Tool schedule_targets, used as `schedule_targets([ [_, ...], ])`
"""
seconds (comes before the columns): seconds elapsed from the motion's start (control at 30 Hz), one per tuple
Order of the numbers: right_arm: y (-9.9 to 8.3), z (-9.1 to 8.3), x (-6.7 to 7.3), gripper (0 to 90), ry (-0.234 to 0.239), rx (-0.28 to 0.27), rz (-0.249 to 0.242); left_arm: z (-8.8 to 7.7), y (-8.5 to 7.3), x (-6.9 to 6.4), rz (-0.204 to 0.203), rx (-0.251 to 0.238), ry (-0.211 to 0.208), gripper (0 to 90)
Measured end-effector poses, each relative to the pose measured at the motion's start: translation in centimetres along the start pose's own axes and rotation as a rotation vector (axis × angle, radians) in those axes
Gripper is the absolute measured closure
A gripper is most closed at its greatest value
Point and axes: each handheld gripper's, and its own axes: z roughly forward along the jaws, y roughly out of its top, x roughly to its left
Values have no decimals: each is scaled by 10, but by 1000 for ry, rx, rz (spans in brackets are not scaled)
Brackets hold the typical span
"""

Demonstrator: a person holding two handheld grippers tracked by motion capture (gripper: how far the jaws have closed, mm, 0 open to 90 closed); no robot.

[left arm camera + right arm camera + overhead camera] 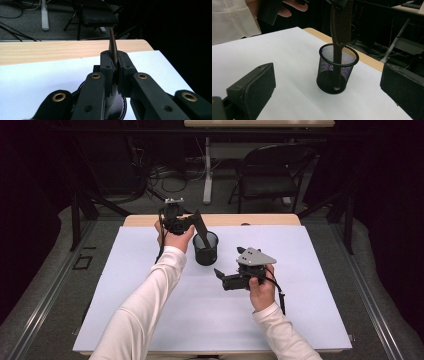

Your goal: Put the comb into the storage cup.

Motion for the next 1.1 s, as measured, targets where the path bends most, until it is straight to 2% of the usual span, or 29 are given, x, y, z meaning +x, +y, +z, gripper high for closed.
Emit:
schedule_targets([
  [0.73, -1, 1, 1, 0, 5, 5, -2, -1, -1, 5, -15, -1, 4, 845],
  [1.1, 0, 1, 1, 1, 8, 5, -1, -2, -1, 14, -51, -6, 5, 844],
])
